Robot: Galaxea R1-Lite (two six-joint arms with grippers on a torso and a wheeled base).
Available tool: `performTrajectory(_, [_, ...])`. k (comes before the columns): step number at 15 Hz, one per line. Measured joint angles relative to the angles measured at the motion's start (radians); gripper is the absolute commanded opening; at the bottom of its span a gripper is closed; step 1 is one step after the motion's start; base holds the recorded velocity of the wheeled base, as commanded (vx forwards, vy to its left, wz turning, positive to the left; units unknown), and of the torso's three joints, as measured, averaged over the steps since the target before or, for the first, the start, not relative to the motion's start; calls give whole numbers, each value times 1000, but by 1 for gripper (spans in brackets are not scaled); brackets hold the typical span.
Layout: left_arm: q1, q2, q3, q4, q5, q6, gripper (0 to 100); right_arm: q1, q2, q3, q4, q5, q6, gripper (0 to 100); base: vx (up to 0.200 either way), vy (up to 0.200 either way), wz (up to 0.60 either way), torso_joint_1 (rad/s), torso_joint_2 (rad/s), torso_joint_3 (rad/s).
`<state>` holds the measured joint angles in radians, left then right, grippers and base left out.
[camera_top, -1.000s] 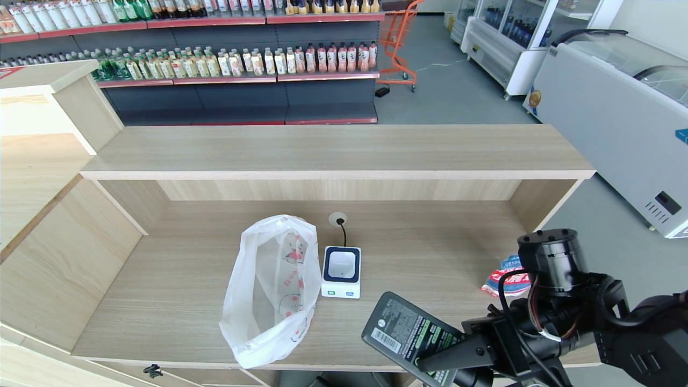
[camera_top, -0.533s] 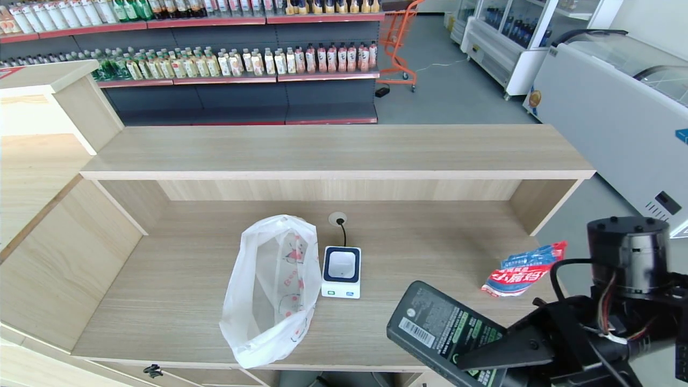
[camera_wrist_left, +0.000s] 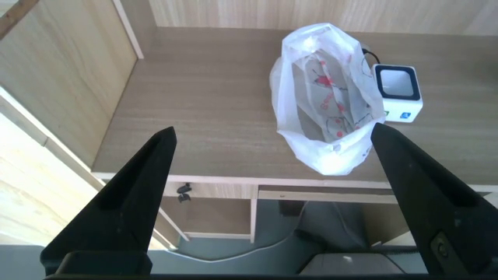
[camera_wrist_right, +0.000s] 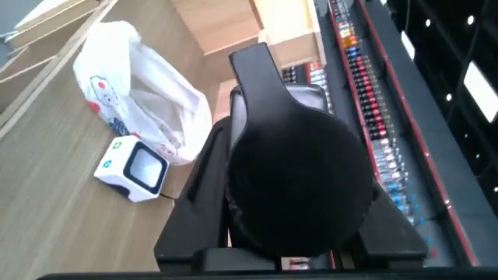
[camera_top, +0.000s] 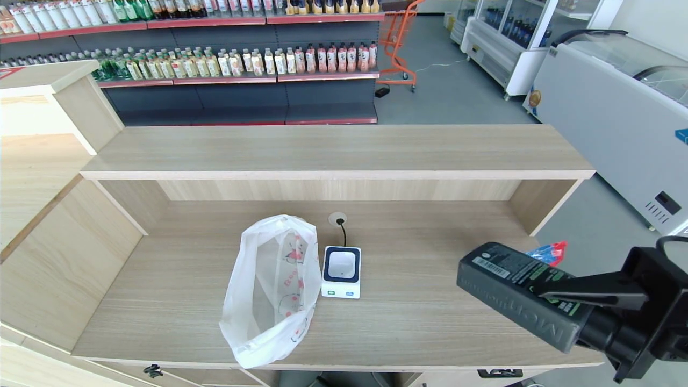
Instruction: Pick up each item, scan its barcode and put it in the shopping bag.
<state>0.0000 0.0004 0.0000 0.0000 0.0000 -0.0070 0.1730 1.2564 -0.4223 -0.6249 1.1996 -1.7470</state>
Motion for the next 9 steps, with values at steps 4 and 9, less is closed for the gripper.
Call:
performTrajectory(4, [0, 0, 0, 0, 0, 0, 100, -83, -33, 0, 81, -33, 604, 0, 0, 0, 0, 0, 0, 0])
performTrajectory(9, [0, 0, 0, 0, 0, 0, 100, -106, 26, -32, 94, -449, 1600, 0, 0, 0, 0, 0, 0, 0])
